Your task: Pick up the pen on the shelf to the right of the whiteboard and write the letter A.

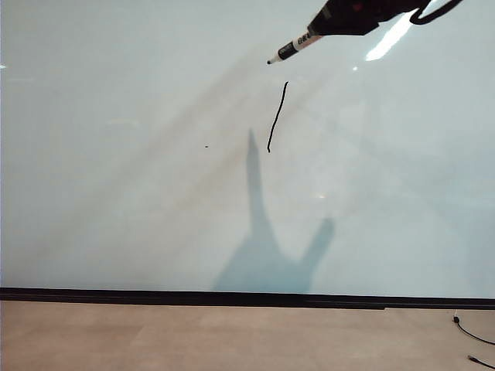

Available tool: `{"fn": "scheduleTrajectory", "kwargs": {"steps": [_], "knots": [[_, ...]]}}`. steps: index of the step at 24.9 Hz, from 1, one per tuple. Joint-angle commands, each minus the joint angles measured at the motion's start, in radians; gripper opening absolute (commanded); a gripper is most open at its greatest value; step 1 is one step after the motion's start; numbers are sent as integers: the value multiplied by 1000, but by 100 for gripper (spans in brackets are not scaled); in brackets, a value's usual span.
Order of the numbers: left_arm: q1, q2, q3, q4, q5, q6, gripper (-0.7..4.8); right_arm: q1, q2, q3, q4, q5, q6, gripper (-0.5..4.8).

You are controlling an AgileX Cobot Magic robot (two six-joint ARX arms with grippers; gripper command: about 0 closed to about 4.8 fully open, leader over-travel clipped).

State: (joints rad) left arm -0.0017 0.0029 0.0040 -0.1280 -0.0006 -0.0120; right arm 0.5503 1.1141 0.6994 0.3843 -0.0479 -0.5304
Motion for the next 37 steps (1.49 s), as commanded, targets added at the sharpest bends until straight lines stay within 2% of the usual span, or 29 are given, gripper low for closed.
{"fn": "scheduleTrajectory", "kwargs": {"steps": [1,9,12,15,25,37], "knots": [[0,0,3,9,4,4,-4,22,-7,-77,164,26,175,-9],[0,0,3,9,4,4,-4,22,118,-280,730,183,619,-9],[0,0,3,9,4,4,-5,15,211,-270,831,154,682,-9],[0,0,3,10,4,4,-5,8,288,-243,855,132,718,-9],[0,0,3,9,4,4,-5,-26,342,-172,815,90,718,-9],[0,0,3,9,4,4,-5,-36,342,-171,787,98,717,-9]]}}
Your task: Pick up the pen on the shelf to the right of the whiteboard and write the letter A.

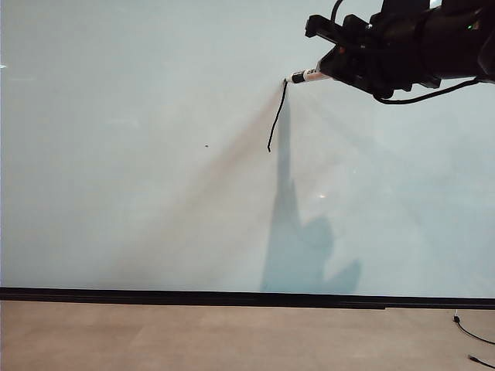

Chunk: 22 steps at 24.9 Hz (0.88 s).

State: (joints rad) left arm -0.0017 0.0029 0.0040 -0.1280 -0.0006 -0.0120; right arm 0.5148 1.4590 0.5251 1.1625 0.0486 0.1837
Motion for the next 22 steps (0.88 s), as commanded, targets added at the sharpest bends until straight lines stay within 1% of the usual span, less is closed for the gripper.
{"fn": "scheduleTrajectory", "kwargs": {"steps": [1,13,22], "knots": [[0,0,3,9,4,4,-4,-5,-3,3,8,2,3,-9],[0,0,3,9,4,4,-4,-5,-3,1,-16,64,-2,-9],[0,0,3,9,4,4,-4,-19,-3,-2,-40,66,-4,-9]]}}
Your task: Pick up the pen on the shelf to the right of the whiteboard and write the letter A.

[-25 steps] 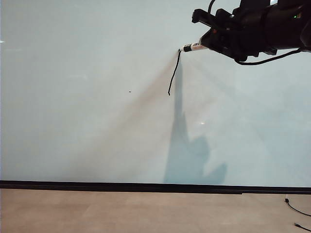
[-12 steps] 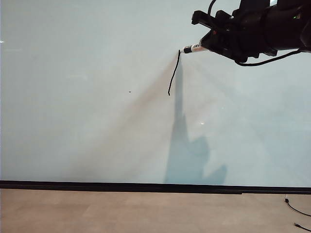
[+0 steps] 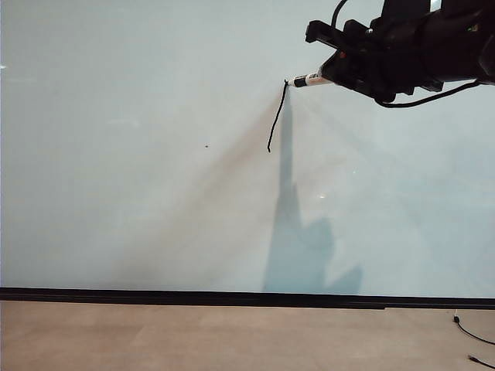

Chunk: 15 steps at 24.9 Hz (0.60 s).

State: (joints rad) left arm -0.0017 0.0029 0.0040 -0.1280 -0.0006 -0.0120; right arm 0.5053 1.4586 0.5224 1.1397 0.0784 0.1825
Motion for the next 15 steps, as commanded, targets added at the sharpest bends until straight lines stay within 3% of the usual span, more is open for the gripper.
{"fn": "scheduleTrajectory", "kwargs": {"steps": [1,15], "knots": [[0,0,3,9,4,4,-5,-10,-3,-1,-17,37,-3,-9],[0,0,3,9,4,4,-4,-11,-3,-41,-14,63,2,-9]]}}
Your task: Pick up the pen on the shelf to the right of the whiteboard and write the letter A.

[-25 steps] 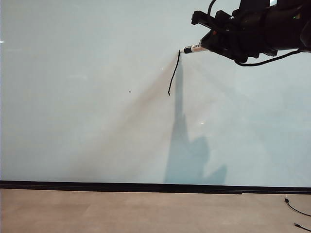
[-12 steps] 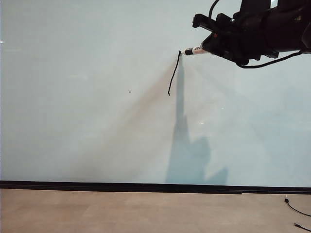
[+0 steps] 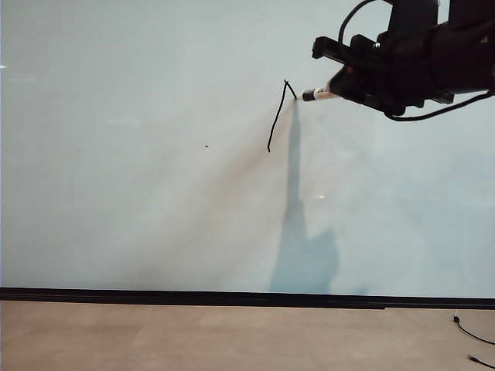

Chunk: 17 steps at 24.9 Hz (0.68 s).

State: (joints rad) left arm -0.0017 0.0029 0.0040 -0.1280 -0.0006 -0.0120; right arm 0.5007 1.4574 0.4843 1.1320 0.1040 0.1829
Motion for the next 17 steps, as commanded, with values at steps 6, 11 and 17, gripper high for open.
{"fn": "scheduleTrajectory", "kwargs": {"steps": [6,11,17], "knots": [[0,0,3,9,4,4,-4,-6,-2,-23,-6,56,9,-9],[0,0,3,9,4,4,-4,-6,-2,-32,-6,76,9,-9],[0,0,3,9,4,4,-5,-6,-2,-46,-16,89,23,-9]]}}
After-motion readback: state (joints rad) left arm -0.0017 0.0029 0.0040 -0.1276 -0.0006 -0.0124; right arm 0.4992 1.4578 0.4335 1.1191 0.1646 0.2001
